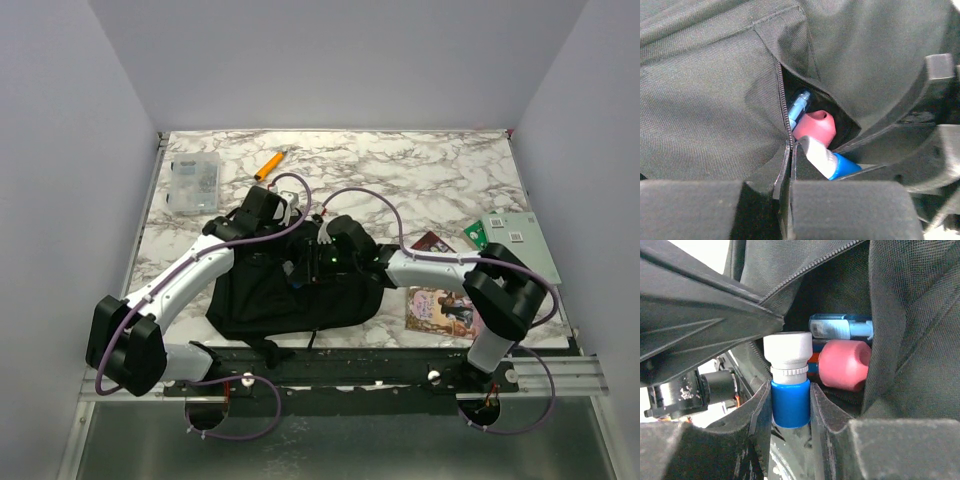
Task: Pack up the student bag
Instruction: Place the stationery in the student bag.
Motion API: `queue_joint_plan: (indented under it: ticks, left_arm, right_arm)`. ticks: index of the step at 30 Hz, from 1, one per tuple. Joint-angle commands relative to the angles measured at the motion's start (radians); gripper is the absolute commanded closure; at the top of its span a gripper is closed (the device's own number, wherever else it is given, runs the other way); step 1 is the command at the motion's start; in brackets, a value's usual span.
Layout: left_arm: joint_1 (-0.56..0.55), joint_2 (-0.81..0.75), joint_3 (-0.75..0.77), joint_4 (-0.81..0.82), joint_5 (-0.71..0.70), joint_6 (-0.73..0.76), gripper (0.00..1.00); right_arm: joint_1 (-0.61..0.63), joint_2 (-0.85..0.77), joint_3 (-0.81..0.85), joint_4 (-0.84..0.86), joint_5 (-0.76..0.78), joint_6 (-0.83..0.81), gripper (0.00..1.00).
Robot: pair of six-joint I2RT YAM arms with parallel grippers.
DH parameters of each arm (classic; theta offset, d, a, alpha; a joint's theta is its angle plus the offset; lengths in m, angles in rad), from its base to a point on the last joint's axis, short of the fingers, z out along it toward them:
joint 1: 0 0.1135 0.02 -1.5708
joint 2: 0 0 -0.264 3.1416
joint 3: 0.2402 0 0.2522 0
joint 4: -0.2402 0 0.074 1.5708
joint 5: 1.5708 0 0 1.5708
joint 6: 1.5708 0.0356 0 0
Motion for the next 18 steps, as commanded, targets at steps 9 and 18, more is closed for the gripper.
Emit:
queue_joint_plan:
  ticks: [9, 18]
  left_arm:
    - [-0.024, -0.024, -0.012, 0.046, 0.086, -0.017, 1.00]
    - [-0.030, -0.015, -0.013, 0.049, 0.093, -0.020, 1.00]
  right_arm:
    - [0.001, 0.166, 0.085, 0.180, 0.106, 0.088, 0.90]
    - [0.001, 0.180, 0.106, 0.134, 0.232, 0.060, 0.64]
